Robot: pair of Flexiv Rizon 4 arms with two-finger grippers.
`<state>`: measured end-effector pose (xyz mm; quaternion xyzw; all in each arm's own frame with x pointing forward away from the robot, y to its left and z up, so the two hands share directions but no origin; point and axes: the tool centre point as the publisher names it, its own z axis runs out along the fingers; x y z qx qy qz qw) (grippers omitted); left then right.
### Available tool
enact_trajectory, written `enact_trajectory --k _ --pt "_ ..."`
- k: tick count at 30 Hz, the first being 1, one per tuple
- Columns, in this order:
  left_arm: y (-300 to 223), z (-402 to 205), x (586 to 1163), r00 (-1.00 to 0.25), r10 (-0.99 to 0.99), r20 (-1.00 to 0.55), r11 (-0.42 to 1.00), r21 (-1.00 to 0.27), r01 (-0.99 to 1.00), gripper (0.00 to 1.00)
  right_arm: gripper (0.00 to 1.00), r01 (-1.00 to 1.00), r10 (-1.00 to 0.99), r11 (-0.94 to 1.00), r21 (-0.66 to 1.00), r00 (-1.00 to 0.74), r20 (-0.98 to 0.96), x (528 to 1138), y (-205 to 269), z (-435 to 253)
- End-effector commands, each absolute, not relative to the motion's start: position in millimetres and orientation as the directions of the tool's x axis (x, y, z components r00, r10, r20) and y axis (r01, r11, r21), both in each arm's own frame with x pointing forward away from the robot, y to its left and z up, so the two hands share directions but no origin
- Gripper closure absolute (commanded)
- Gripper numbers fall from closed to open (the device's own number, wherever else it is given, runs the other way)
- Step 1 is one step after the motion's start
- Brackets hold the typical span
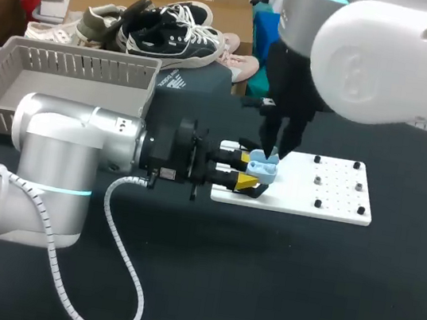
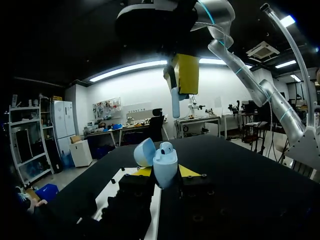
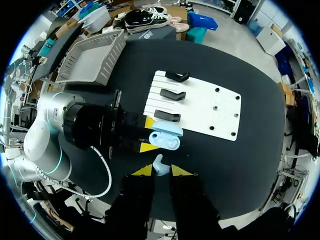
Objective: Pick up each earbud case from the left stands, insert the matching earbuds, close the lid, and place the case in the box.
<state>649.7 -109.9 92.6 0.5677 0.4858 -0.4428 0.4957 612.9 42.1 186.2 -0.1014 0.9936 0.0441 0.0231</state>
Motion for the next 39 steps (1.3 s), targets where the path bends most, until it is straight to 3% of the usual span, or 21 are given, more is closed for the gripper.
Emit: enact_trajectory --k 1,39 --pt "-110.0 92.2 648.6 0.137 0.111 -0.984 -0.033 0.134 0.990 1.00 1.00 -0.207 -0.205 0.975 0.075 -0.978 -0.041 620.2 52.3 184.3" --pt "-110.0 92.2 648.6 0.137 0.111 -0.984 -0.033 0.134 0.990 1.00 1.00 -0.275 -0.269 0.960 0.061 -0.959 -0.093 622.3 58.4 167.6"
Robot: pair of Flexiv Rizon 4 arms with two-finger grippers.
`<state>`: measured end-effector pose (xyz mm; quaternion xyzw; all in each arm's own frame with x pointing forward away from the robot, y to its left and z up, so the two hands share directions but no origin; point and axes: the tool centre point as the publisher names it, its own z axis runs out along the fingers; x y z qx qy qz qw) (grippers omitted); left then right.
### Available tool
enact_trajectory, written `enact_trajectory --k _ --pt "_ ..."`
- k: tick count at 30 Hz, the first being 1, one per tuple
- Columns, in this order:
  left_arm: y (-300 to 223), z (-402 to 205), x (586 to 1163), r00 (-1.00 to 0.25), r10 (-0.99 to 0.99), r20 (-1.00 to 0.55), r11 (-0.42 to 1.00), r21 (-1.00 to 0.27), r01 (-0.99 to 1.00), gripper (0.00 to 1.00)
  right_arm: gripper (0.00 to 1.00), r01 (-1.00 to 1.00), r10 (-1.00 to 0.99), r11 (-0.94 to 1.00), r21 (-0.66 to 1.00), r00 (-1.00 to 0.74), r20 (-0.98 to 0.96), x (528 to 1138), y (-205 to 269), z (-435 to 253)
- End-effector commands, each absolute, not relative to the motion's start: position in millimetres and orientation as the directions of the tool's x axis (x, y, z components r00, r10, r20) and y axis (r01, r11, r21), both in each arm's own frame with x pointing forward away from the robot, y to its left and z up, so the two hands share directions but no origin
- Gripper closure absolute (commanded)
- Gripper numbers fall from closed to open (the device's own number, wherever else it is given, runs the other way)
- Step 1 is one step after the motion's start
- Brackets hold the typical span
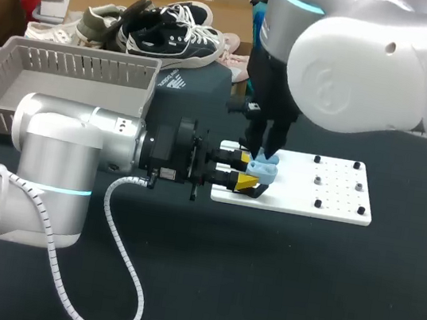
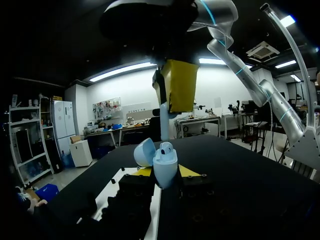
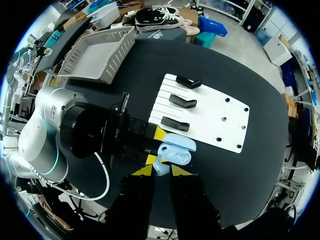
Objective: Pick up each earbud case from the left stands, insert the matching earbuds, close the lid, and place the case in the box.
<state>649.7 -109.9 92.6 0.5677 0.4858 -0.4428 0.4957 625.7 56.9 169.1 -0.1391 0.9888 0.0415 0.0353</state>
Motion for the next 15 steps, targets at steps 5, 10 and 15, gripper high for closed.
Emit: enact_trajectory --k 5,10,15 --pt "-110.0 92.2 648.6 0.137 0.111 -0.984 -0.033 0.134 0.990 1.00 1.00 -0.270 -0.264 0.962 0.046 -0.959 -0.104 622.6 57.8 164.0" --pt "-110.0 92.2 648.6 0.137 0.111 -0.984 -0.033 0.134 0.990 1.00 1.00 -0.272 -0.268 0.962 0.029 -0.958 -0.106 621.6 59.0 161.1" --pt "-110.0 92.2 648.6 0.137 0.111 -0.984 -0.033 0.134 0.990 1.00 1.00 -0.267 -0.263 0.964 0.019 -0.958 -0.111 624.0 58.5 157.3"
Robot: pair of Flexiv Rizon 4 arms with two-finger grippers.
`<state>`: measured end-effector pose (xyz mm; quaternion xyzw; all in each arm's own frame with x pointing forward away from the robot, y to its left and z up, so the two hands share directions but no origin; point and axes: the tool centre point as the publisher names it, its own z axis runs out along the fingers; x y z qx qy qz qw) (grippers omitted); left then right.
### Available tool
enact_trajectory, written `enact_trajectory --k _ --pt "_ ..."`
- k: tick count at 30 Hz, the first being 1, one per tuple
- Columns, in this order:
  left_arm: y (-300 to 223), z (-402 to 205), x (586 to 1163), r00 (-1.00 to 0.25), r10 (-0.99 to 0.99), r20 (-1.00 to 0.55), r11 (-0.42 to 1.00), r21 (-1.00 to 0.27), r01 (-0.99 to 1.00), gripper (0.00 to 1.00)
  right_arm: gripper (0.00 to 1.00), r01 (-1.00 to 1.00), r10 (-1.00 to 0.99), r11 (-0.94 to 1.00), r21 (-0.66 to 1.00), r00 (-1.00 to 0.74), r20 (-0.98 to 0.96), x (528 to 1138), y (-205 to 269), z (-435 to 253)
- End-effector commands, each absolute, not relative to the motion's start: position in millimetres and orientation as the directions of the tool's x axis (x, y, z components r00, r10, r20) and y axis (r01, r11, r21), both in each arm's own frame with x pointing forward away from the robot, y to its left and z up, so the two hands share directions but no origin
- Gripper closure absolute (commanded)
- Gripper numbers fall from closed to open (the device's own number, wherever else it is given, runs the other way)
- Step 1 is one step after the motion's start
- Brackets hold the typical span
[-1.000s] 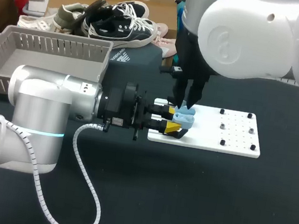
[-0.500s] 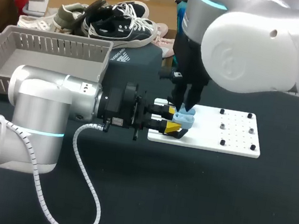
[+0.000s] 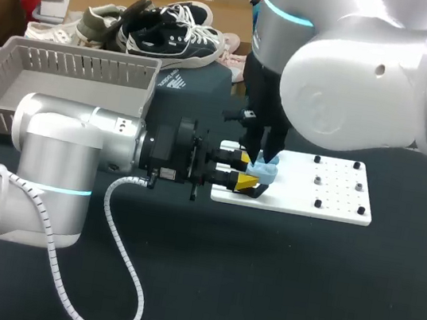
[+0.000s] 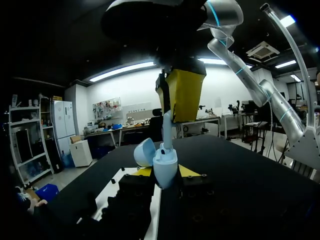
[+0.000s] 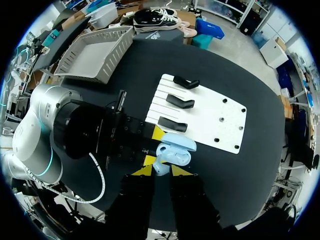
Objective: Pick up each earbud case from the left stands, insert the matching earbuds, close the lid, and place the case in the box.
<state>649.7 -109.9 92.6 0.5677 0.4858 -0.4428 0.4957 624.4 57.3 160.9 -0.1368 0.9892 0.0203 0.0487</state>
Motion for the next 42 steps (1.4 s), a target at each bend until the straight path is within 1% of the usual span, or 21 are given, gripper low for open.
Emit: enact_trajectory --k 1,42 --pt "-110.0 92.2 648.6 0.137 0.111 -0.984 -0.033 0.134 0.990 1.00 1.00 -0.266 -0.263 0.964 0.019 -0.958 -0.111 624.1 58.6 157.1" --pt "-110.0 92.2 648.6 0.137 0.111 -0.984 -0.033 0.134 0.990 1.00 1.00 -0.243 -0.240 0.970 0.028 -0.966 -0.092 633.5 56.5 140.2"
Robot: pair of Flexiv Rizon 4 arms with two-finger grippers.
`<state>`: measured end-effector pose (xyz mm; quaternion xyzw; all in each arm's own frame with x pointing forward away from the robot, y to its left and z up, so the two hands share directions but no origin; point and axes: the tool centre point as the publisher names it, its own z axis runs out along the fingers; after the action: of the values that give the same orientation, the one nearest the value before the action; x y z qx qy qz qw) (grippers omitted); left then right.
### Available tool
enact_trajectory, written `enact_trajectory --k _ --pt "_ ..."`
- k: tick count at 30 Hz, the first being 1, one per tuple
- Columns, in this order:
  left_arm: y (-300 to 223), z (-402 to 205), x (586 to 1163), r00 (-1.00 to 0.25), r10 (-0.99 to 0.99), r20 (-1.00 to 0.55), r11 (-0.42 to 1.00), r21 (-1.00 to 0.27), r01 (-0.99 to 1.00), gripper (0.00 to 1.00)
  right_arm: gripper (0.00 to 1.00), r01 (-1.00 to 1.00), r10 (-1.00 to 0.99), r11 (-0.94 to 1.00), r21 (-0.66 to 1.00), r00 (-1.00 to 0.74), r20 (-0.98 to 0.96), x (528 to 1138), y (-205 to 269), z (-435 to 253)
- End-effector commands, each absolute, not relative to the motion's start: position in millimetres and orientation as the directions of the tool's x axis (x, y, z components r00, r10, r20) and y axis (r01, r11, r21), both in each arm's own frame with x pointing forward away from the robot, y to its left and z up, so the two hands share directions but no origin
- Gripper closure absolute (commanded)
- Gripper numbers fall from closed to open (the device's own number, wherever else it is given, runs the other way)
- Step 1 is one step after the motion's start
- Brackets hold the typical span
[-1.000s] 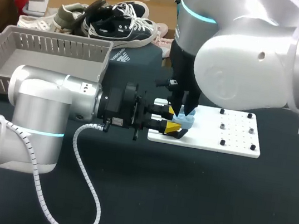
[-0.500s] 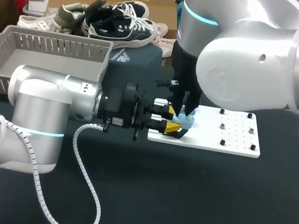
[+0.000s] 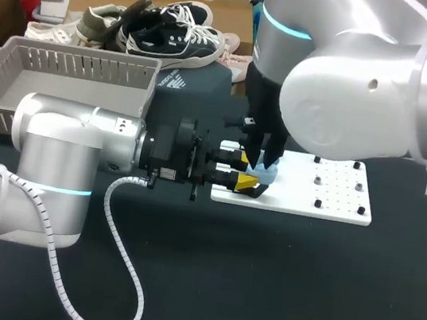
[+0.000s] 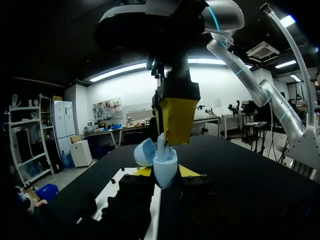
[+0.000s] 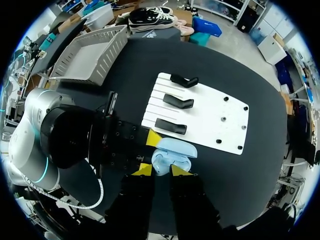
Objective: Pick up each earbud case from the left stands, insert the matching earbuds, close the lid, and place the case in the box.
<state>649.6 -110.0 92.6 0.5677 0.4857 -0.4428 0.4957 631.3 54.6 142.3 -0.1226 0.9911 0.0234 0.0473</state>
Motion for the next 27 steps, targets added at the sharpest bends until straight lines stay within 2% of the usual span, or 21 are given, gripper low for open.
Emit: enact_trajectory --k 1,2,3,4,5,11,12,16,17,27 --pt "-110.0 92.2 648.6 0.137 0.111 -0.984 -0.033 0.134 0.990 1.00 1.00 -0.243 -0.239 0.970 0.027 -0.967 -0.090 633.7 56.4 140.0" --pt "-110.0 92.2 648.6 0.137 0.111 -0.984 -0.033 0.134 0.990 1.00 1.00 -0.242 -0.239 0.970 0.027 -0.967 -0.089 634.0 56.4 139.8" --pt "-110.0 92.2 648.6 0.137 0.111 -0.984 -0.033 0.134 0.990 1.00 0.92 -0.241 -0.238 0.970 0.027 -0.967 -0.089 634.1 56.4 139.7" --pt "-110.0 92.2 648.6 0.137 0.111 -0.984 -0.033 0.134 0.990 1.00 0.70 -0.239 -0.236 0.971 0.027 -0.968 -0.089 634.3 56.4 139.7" --pt "-110.0 92.2 648.6 0.137 0.111 -0.984 -0.033 0.134 0.990 1.00 0.64 -0.239 -0.235 0.971 0.028 -0.968 -0.089 634.6 56.5 139.8" --pt "-110.0 92.2 648.6 0.137 0.111 -0.984 -0.033 0.134 0.990 1.00 0.47 -0.232 -0.226 0.971 0.052 -0.969 -0.100 632.8 56.3 150.7" --pt "-110.0 92.2 648.6 0.137 0.111 -0.984 -0.033 0.134 0.990 1.00 0.36 -0.227 -0.221 0.972 0.053 -0.969 -0.108 632.3 55.2 153.8" --pt "-110.0 92.2 648.6 0.137 0.111 -0.984 -0.033 0.134 0.990 1.00 0.10 -0.169 -0.161 0.985 0.043 -0.978 -0.135 639.0 45.4 164.9" --pt "-110.0 92.2 648.6 0.137 0.111 -0.984 -0.033 0.134 0.990 1.00 0.00 -0.141 -0.135 0.989 0.039 -0.982 -0.134 643.2 41.5 166.3" --pt "-110.0 92.2 648.6 0.137 0.111 -0.984 -0.033 0.134 0.990 1.00 0.00 0.073 0.072 0.997 0.003 -0.989 -0.133 681.9 9.1 162.4"
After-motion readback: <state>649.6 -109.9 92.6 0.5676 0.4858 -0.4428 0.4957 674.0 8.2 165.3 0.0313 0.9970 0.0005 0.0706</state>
